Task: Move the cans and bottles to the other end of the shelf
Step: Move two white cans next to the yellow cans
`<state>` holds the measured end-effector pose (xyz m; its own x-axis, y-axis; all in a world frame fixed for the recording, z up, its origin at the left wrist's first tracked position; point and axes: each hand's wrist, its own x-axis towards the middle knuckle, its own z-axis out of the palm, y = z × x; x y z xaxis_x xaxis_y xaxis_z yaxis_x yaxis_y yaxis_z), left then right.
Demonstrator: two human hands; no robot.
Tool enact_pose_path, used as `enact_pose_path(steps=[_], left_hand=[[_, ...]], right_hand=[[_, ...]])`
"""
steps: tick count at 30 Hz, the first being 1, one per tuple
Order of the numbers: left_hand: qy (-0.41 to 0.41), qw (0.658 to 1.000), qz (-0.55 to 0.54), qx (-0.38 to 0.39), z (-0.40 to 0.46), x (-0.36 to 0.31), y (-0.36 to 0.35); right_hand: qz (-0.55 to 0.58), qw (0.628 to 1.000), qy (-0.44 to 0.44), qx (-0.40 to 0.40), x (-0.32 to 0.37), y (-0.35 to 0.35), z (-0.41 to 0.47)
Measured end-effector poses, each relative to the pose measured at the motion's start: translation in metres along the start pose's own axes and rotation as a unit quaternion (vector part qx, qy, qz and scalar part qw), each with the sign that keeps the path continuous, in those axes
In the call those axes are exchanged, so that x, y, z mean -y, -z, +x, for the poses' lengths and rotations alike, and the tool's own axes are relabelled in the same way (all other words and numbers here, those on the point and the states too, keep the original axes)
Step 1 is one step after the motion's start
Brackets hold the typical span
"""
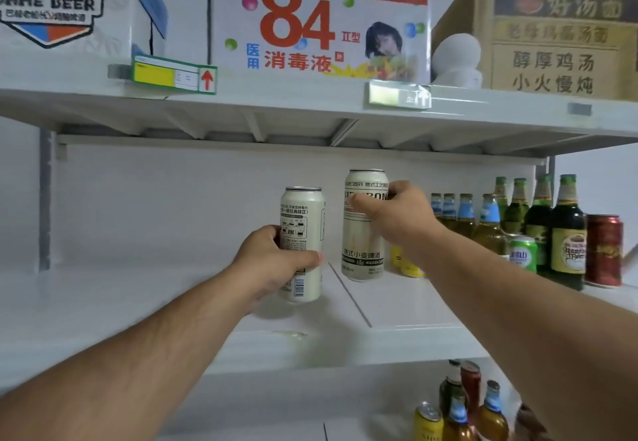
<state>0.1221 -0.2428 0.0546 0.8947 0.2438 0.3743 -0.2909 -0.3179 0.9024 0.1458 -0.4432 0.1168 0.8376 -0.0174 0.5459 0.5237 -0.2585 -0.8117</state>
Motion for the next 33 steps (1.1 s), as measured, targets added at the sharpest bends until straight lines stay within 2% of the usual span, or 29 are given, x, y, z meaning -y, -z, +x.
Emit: enact_pose_path(steps=[12, 18, 33], left_hand=[[0.024, 0.999, -0.005, -0.045, 0.020, -0.005, -0.096], [0.013, 0.999, 0.014, -0.042, 0.059, -0.005, -0.114], [0.004, 0.999, 0.042, -0.034, 0.144, 0.017, -0.122]], right_hand=[[-0.007, 1.000, -0.019, 0.020, -0.066, 0.058, 0.062], [0.019, 0.999, -0.035, 0.017, -0.090, 0.045, 0.098], [-0.022, 0.997, -0.074, -0.008, -0.166, -0.016, 0.186]])
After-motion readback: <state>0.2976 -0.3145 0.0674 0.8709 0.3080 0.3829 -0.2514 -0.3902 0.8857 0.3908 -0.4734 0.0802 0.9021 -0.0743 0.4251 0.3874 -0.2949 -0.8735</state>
